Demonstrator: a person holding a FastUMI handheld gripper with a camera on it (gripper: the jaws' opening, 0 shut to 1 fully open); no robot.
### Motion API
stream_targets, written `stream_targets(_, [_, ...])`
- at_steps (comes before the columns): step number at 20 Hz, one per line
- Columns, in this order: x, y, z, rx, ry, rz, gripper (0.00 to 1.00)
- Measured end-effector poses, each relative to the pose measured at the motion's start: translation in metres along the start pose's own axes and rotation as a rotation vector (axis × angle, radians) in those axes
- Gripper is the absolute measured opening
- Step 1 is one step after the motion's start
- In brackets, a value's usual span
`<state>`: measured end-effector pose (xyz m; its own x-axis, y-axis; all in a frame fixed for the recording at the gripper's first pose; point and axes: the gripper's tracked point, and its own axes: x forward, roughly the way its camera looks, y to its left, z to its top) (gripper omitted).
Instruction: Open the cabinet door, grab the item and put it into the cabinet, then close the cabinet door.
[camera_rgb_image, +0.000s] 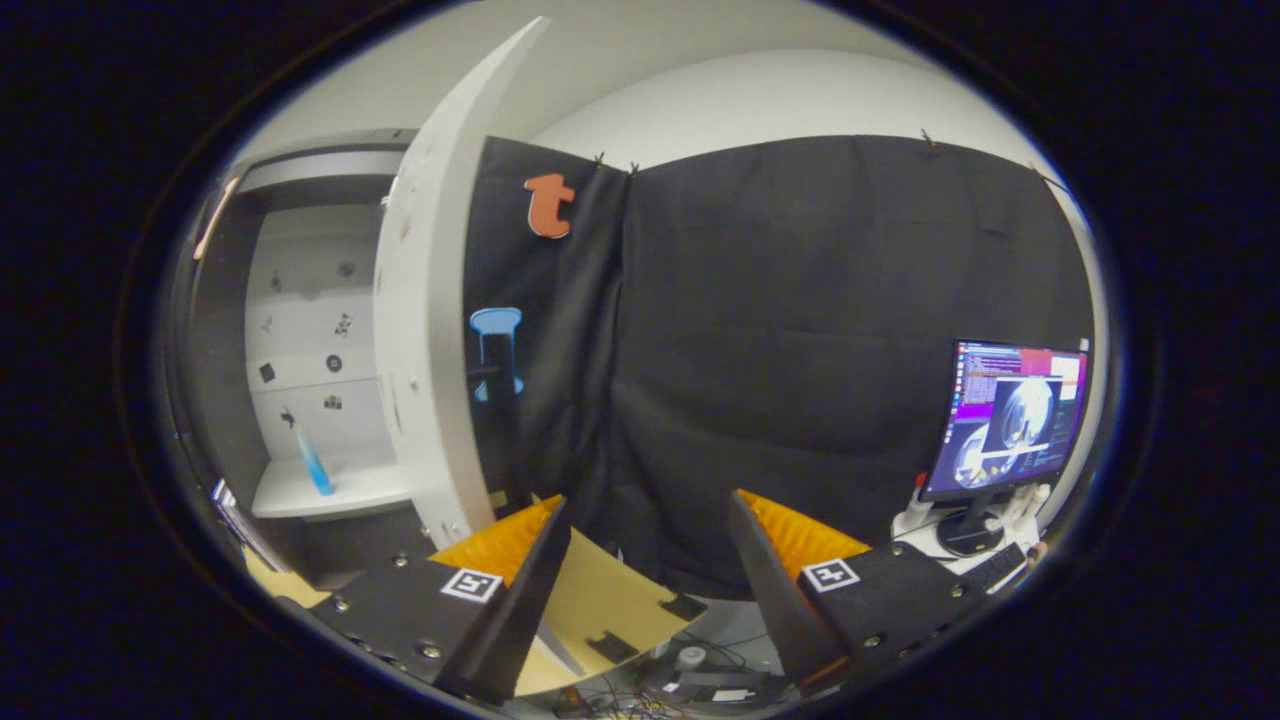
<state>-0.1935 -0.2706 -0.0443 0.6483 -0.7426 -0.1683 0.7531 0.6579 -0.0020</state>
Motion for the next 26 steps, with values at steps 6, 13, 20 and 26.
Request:
stream_targets(6, [0.023,0.017,0.004,-0.010,0.004,0.089,0.88])
stream_targets(13, [0.011,0.045,-0.003,-0.059,0.028,0.226,0.87])
stream_targets(20, [-0.013,0.065,-0.009,-0.067,0.047,0.322,0.87])
stream_targets(26, [-0.042,0.104,-0.009,-0.053,0.075,0.409,0.87])
